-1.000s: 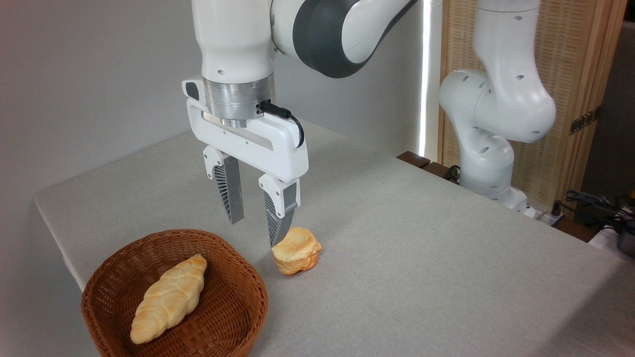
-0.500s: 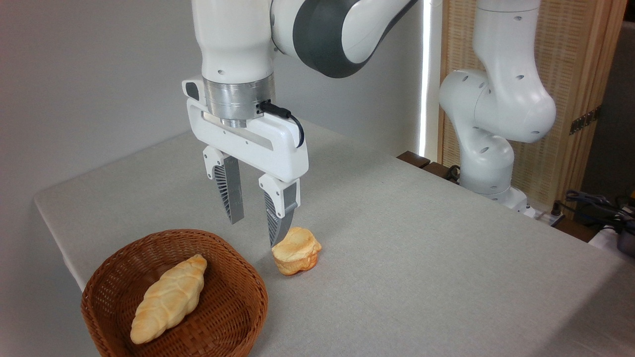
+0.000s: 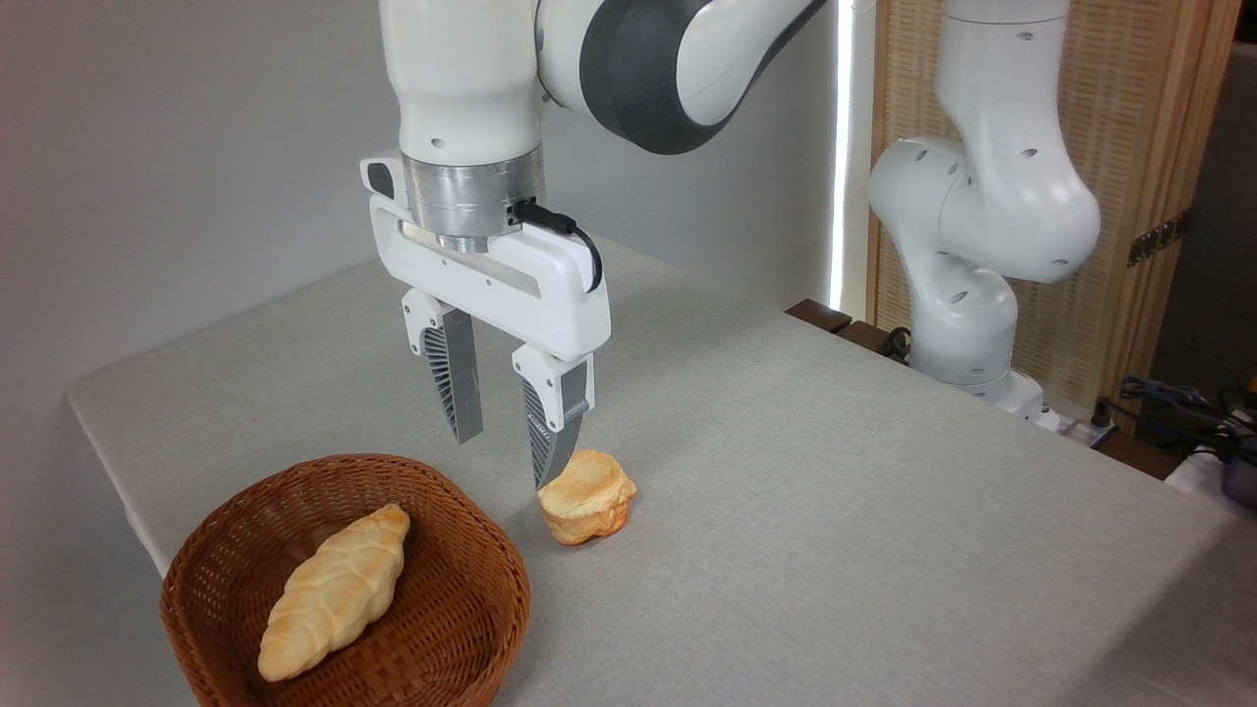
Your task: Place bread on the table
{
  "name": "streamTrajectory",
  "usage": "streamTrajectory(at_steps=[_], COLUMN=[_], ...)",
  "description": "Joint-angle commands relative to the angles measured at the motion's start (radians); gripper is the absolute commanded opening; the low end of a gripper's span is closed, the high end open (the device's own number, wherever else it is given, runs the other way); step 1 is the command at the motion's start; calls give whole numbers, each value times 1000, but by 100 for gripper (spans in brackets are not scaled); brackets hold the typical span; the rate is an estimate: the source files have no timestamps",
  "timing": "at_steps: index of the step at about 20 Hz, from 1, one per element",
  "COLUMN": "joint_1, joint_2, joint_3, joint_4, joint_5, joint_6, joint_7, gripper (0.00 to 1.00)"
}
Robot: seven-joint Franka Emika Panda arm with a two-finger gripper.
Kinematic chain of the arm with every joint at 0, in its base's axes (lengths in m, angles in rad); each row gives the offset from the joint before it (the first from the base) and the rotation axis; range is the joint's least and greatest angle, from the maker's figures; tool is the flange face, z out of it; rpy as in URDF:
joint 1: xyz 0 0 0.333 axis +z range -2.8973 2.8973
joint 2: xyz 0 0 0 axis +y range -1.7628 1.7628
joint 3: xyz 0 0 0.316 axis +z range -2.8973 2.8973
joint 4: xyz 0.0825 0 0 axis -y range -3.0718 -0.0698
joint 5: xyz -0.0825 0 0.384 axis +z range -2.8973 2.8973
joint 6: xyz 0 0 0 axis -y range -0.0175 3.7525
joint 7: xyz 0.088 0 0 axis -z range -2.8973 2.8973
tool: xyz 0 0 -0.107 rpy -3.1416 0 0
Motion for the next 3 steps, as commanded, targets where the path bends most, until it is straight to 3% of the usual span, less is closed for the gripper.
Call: streamTrajectory(at_steps=[1, 3], joint_1=[-6, -6], joint_2=[-4, -4], joint_3=[9, 10], joint_4=[11, 10], joint_5=[-11, -11], joint_6=[-12, -12], joint_7=[-16, -17], gripper=[100, 100])
